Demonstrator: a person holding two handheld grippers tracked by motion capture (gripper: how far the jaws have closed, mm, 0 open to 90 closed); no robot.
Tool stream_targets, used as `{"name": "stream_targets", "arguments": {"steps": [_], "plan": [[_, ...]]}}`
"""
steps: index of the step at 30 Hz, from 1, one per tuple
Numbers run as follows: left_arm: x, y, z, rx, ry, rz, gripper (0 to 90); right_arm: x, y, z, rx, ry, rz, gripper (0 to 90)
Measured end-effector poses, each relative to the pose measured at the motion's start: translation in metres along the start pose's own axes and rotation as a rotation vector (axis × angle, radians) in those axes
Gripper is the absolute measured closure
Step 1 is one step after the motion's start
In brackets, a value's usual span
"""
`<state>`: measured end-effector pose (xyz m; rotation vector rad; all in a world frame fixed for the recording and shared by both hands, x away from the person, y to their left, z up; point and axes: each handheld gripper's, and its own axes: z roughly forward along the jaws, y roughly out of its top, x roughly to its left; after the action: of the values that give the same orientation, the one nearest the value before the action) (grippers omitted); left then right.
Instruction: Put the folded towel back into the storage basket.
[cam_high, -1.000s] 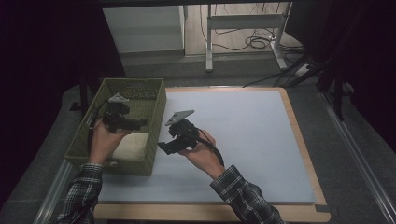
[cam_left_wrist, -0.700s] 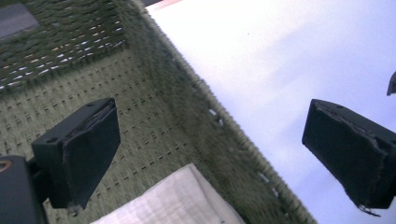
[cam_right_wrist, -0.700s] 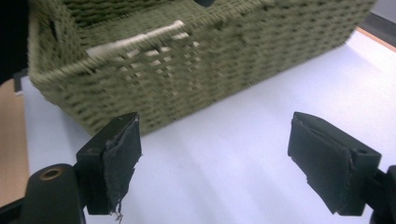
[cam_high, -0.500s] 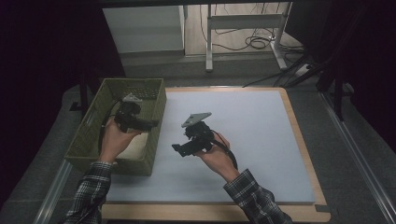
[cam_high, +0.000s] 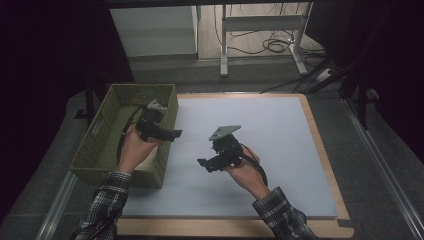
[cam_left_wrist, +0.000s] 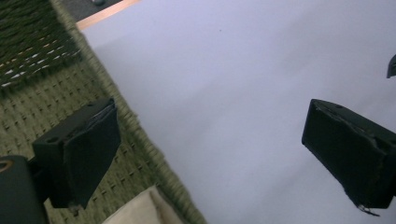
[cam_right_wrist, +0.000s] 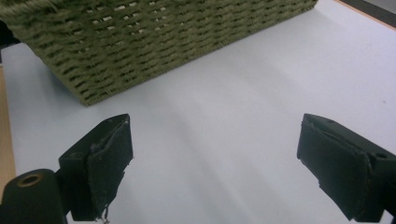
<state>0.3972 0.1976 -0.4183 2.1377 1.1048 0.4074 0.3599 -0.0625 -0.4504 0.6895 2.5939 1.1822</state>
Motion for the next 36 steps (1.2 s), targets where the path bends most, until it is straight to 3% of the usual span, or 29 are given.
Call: {"name": "stream_targets", "arguments": {"steps": [8,24,36], "plan": [[-0.019,0.01,0.007,-0.014,-0.026,0.035,4.6,-0.01,-0.014,-0.01,0.006,-0.013,0.026,10.5],[-0.061,0.019,0.036,-0.011,-0.099,0.087,4.3,-0.03,-0.045,-0.036,0.019,-0.066,0.06,10.4],[-0.093,0.012,0.053,-0.023,-0.165,0.101,4.0,-0.046,-0.077,-0.059,0.035,-0.116,0.086,9.6]]}}
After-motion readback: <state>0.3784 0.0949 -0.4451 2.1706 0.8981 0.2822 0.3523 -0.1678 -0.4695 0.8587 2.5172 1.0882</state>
